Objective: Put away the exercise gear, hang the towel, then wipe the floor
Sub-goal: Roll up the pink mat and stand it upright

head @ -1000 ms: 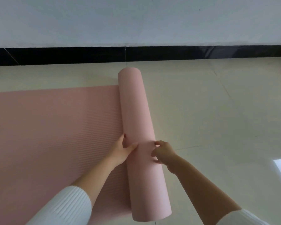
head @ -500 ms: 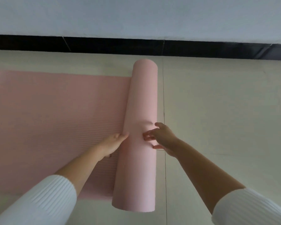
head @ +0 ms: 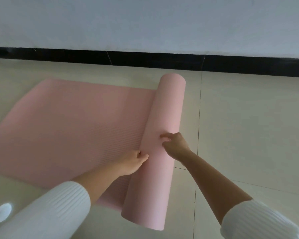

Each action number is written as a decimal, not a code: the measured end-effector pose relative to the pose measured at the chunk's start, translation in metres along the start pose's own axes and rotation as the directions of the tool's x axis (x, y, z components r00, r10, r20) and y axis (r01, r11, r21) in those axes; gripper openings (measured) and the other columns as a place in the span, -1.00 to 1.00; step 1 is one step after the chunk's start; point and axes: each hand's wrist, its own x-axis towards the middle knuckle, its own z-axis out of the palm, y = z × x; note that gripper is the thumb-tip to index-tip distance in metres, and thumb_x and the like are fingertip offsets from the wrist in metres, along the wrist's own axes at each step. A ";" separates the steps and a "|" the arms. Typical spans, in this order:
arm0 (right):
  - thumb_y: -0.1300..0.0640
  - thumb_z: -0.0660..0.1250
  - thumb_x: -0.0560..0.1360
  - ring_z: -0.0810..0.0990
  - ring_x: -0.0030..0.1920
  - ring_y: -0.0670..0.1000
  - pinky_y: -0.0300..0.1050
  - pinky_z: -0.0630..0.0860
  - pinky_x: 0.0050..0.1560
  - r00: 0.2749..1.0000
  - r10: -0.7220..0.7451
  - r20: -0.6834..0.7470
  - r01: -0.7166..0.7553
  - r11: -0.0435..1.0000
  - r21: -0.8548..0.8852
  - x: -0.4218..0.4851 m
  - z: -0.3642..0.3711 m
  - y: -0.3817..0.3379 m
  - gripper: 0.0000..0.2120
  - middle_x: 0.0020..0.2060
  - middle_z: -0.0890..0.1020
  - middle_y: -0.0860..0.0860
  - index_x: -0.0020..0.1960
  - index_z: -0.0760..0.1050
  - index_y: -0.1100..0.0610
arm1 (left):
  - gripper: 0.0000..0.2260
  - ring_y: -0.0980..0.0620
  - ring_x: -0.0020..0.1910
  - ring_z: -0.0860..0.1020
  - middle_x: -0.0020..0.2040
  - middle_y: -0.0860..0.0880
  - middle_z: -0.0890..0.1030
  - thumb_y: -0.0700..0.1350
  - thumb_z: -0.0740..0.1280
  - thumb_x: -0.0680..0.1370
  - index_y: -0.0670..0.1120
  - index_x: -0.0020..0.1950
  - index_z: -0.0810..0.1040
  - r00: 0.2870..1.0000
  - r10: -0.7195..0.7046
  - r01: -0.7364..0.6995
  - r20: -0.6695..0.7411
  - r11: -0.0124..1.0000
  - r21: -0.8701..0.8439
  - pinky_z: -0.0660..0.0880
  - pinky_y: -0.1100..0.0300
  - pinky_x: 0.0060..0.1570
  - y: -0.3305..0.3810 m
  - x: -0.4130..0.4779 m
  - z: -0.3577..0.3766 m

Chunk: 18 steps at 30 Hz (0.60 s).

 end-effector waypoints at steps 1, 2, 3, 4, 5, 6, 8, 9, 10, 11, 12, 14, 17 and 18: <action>0.26 0.16 0.45 0.57 0.00 0.09 -0.17 0.46 -0.07 0.999 -0.024 -0.036 0.025 1.000 0.007 0.003 0.005 0.000 -0.53 0.29 0.46 0.03 0.31 0.48 0.00 | -0.57 0.06 0.23 0.48 0.20 0.11 0.56 0.23 0.13 0.55 0.02 0.28 0.50 1.000 -0.014 0.014 0.003 0.997 -0.077 0.36 0.17 0.22 -0.004 0.003 -0.002; 0.28 0.16 0.47 0.56 0.05 0.06 -0.19 0.46 -0.07 0.998 -0.038 -0.059 0.041 0.998 0.055 0.006 0.010 -0.001 -0.52 0.27 0.49 -0.01 0.35 0.45 0.02 | -0.53 0.08 0.22 0.49 0.19 0.11 0.57 0.28 0.14 0.53 0.03 0.28 0.50 0.999 -0.025 0.028 0.025 0.992 -0.122 0.36 0.18 0.21 -0.010 0.006 -0.006; 0.29 0.15 0.49 0.55 0.10 0.03 -0.22 0.46 -0.10 0.996 -0.044 -0.071 0.053 0.990 0.129 0.009 0.016 -0.001 -0.52 0.25 0.51 -0.03 0.39 0.40 0.04 | -0.51 0.07 0.20 0.52 0.18 0.08 0.59 0.31 0.14 0.52 0.04 0.27 0.51 0.998 -0.030 0.038 0.055 0.988 -0.150 0.39 0.19 0.16 -0.017 0.009 -0.010; 0.29 0.15 0.52 0.54 0.11 0.00 -0.27 0.45 -0.15 0.995 -0.050 -0.083 0.066 0.977 0.202 0.012 0.022 -0.002 -0.52 0.22 0.54 -0.04 0.42 0.36 0.05 | -0.53 0.07 0.13 0.55 0.14 0.06 0.60 0.31 0.13 0.52 0.06 0.25 0.52 0.994 -0.036 0.053 0.103 0.985 -0.163 0.41 0.19 0.08 -0.025 0.012 -0.016; 0.28 0.15 0.53 0.54 0.10 -0.03 -0.33 0.43 -0.19 0.994 -0.055 -0.095 0.077 0.965 0.252 0.015 0.026 -0.003 -0.52 0.20 0.56 -0.05 0.44 0.33 0.06 | -0.55 0.08 0.03 0.57 0.08 0.07 0.61 0.31 0.11 0.53 0.07 0.22 0.52 0.986 -0.043 0.072 0.162 0.981 -0.178 0.44 0.18 0.01 -0.034 0.016 -0.022; 0.28 0.16 0.54 0.54 0.06 -0.05 -0.36 0.41 -0.22 0.993 -0.057 -0.104 0.085 0.954 0.288 0.019 0.031 -0.005 -0.52 0.17 0.58 -0.05 0.45 0.31 0.07 | -0.58 0.09 -0.02 0.58 0.06 0.07 0.60 0.30 0.10 0.54 0.09 0.21 0.51 0.974 -0.049 0.093 0.222 0.976 -0.195 0.47 0.16 -0.01 -0.044 0.021 -0.028; 0.30 0.20 0.53 0.56 -0.06 -0.13 -0.40 0.41 -0.31 0.994 -0.051 -0.101 0.087 0.917 0.390 0.030 0.040 -0.011 -0.50 0.11 0.63 -0.04 0.45 0.29 0.08 | -0.57 0.08 -0.01 0.58 0.09 0.04 0.59 0.29 0.08 0.54 0.07 0.23 0.48 0.953 -0.045 0.115 0.301 0.969 -0.219 0.51 0.13 -0.01 -0.064 0.032 -0.037; 0.34 0.23 0.52 0.56 -0.12 -0.15 -0.42 0.41 -0.33 0.993 -0.054 -0.102 0.093 0.894 0.438 0.035 0.047 -0.014 -0.48 0.09 0.64 -0.02 0.45 0.29 0.08 | -0.57 0.07 0.01 0.58 0.10 0.03 0.59 0.29 0.08 0.54 0.07 0.23 0.48 0.947 -0.026 0.106 0.321 0.966 -0.234 0.53 0.11 0.00 -0.075 0.037 -0.040; 0.38 0.25 0.49 0.57 -0.13 -0.12 -0.41 0.43 -0.30 0.991 -0.059 -0.123 0.110 0.879 0.465 0.041 0.054 -0.015 -0.44 0.07 0.64 0.01 0.44 0.29 0.08 | -0.59 0.07 0.02 0.58 0.09 0.03 0.59 0.28 0.09 0.54 0.09 0.23 0.48 0.943 0.003 0.085 0.332 0.964 -0.252 0.54 0.09 0.03 -0.085 0.043 -0.042; 0.43 0.26 0.46 0.57 -0.12 -0.06 -0.35 0.47 -0.23 0.984 -0.064 -0.164 0.138 0.859 0.492 0.045 0.062 -0.014 -0.39 0.07 0.62 0.05 0.44 0.29 0.08 | -0.61 0.08 0.02 0.59 0.08 0.05 0.59 0.27 0.11 0.54 0.12 0.24 0.47 0.943 0.038 0.059 0.330 0.958 -0.280 0.54 0.07 0.06 -0.095 0.050 -0.043; 0.49 0.26 0.42 0.56 -0.09 0.01 -0.29 0.50 -0.19 0.974 -0.058 -0.218 0.168 0.833 0.527 0.049 0.069 -0.014 -0.35 0.07 0.57 0.08 0.44 0.30 0.07 | -0.62 0.09 0.02 0.59 0.08 0.07 0.59 0.25 0.13 0.54 0.14 0.28 0.43 0.945 0.077 0.029 0.318 0.948 -0.317 0.54 0.05 0.08 -0.104 0.056 -0.044; 0.52 0.28 0.37 0.52 -0.05 0.07 -0.25 0.49 -0.25 0.944 0.029 -0.328 0.173 0.806 0.566 0.053 0.079 -0.014 -0.29 0.10 0.45 0.09 0.42 0.32 0.04 | -0.56 0.10 0.03 0.59 0.13 0.09 0.57 0.19 0.19 0.54 0.16 0.41 0.27 0.945 0.154 -0.028 0.288 0.918 -0.396 0.56 0.07 0.04 -0.117 0.066 -0.045; 0.35 0.48 0.32 0.45 0.14 0.10 -0.12 0.47 -0.02 0.882 0.211 -0.421 -0.006 0.899 0.437 0.052 0.081 -0.016 -0.27 0.24 0.34 0.07 0.41 0.32 0.01 | -0.35 0.05 0.20 0.51 0.30 0.07 0.43 0.11 0.29 0.53 0.21 0.51 -0.01 0.947 0.249 -0.130 0.202 0.873 -0.470 0.49 0.14 0.03 -0.125 0.075 -0.041; 0.28 0.52 0.31 0.42 0.20 0.10 -0.09 0.42 0.08 0.873 0.234 -0.428 -0.071 0.929 0.363 0.051 0.080 -0.016 -0.30 0.27 0.33 0.06 0.38 0.37 -0.01 | -0.30 0.04 0.26 0.46 0.31 0.09 0.37 0.06 0.31 0.53 0.24 0.51 -0.07 0.942 0.302 -0.206 0.147 0.865 -0.457 0.44 0.17 0.08 -0.126 0.075 -0.042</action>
